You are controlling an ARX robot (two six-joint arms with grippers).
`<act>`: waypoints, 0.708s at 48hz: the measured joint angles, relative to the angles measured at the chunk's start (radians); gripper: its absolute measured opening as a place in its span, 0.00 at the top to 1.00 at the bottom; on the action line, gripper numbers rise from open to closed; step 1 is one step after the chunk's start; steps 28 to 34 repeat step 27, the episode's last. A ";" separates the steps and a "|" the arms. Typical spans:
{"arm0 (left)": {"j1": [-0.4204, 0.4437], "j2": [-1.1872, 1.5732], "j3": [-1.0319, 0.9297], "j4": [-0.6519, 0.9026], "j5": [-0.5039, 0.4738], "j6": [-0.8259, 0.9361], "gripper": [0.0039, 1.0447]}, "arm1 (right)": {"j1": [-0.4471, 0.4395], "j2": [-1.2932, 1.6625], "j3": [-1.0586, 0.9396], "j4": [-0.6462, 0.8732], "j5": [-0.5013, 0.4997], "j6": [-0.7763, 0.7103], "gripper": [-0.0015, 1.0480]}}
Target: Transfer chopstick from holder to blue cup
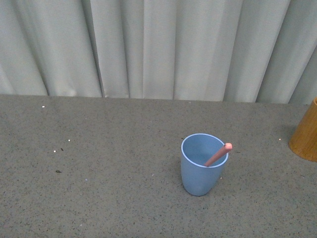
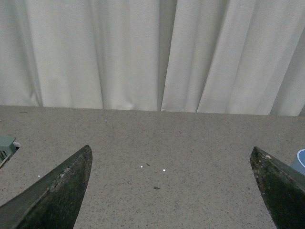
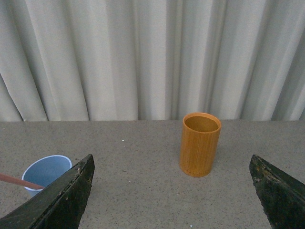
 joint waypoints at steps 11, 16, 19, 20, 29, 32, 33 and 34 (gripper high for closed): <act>0.000 0.000 0.000 0.000 0.000 0.000 0.06 | 0.000 0.000 0.000 0.000 0.000 0.000 0.09; 0.000 0.000 0.000 0.000 0.000 0.000 0.06 | 0.000 0.000 0.000 0.000 0.000 0.000 0.09; 0.000 0.000 0.000 0.000 0.000 0.000 0.06 | 0.000 0.000 0.000 0.000 0.000 0.000 0.09; 0.000 0.000 0.000 0.000 0.000 0.000 0.06 | 0.000 0.000 0.000 0.000 0.000 0.000 0.09; 0.000 0.000 0.000 0.000 0.000 0.000 0.06 | 0.000 0.000 0.000 0.000 0.000 0.000 0.09; 0.000 0.000 0.000 0.000 0.000 0.000 0.06 | 0.000 0.000 0.000 0.000 0.000 0.000 0.09; 0.000 0.000 0.000 0.000 0.000 0.000 0.06 | 0.000 0.000 0.000 0.000 0.000 0.000 0.09; 0.000 0.000 0.000 0.000 0.000 0.000 0.06 | 0.000 0.000 0.000 0.000 0.000 0.000 0.09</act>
